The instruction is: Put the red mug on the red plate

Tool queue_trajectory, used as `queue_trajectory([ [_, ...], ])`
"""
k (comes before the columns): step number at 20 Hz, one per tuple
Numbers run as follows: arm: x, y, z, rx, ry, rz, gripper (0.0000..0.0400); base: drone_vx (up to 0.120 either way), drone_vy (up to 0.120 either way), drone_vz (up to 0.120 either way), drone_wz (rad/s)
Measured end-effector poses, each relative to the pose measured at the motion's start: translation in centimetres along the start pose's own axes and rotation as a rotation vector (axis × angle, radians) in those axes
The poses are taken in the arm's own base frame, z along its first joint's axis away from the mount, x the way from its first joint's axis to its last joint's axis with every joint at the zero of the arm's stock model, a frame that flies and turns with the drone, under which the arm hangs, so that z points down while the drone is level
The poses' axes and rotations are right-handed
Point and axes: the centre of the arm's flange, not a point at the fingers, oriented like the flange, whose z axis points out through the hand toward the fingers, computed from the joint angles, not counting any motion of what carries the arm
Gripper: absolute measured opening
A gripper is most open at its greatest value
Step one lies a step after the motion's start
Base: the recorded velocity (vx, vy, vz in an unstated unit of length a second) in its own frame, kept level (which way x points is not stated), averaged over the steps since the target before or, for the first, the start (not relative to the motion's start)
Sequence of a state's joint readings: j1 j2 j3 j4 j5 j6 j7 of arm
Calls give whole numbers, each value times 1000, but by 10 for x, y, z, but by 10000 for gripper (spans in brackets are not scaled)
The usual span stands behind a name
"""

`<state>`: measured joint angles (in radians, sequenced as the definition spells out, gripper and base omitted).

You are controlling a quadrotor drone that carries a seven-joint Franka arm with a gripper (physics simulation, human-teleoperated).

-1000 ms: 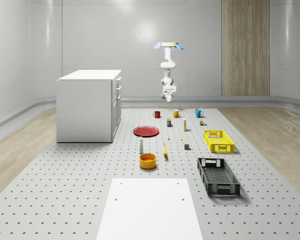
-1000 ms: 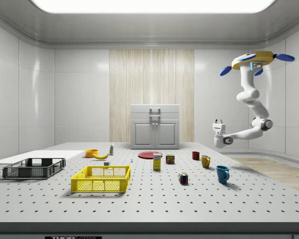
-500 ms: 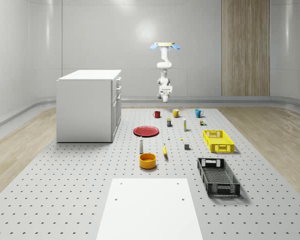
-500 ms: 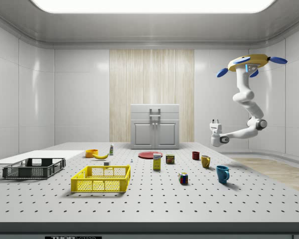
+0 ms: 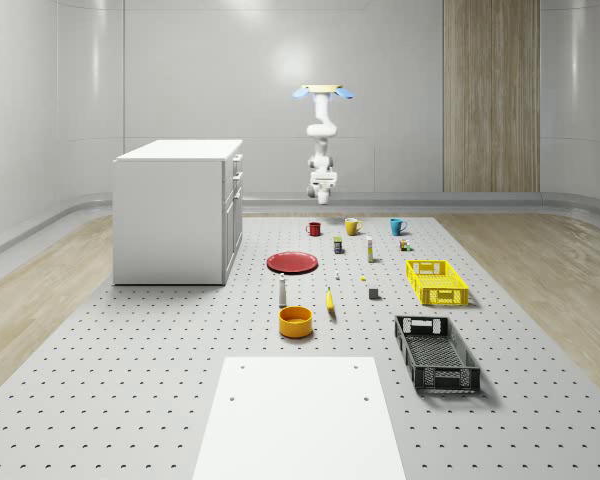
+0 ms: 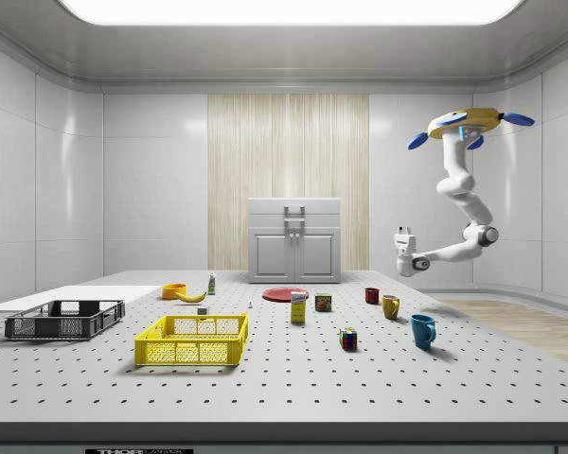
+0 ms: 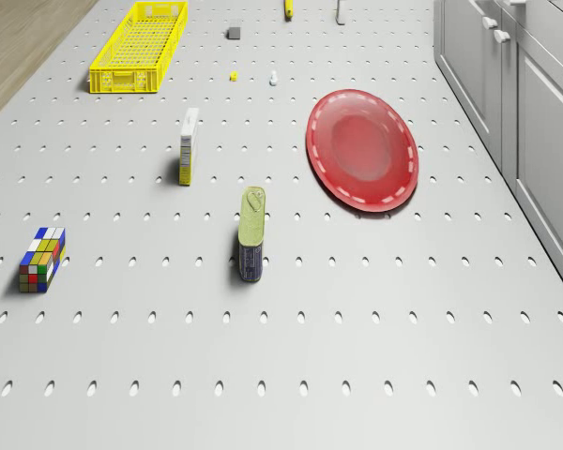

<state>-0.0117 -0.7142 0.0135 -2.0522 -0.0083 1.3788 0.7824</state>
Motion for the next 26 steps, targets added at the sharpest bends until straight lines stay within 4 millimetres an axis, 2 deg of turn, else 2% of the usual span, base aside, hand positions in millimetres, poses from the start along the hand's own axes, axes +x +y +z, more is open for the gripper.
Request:
queue_trajectory([
  [8,-4,-3,0,-30,39,-1,400,15,-115,0,0],
  [13,-10,-9,1,-90,104,-2,400,120,0,0,0],
  [17,-21,-19,4,-192,210,-4,400,0,0,-40,0],
  [22,-45,-42,22,-459,480,-10,400,0,0,-120,0],
  [24,-57,-54,39,-632,652,-13,400,0,0,-120,0],
  [26,-67,-64,65,-844,864,-18,400,60,0,-120,0],
])
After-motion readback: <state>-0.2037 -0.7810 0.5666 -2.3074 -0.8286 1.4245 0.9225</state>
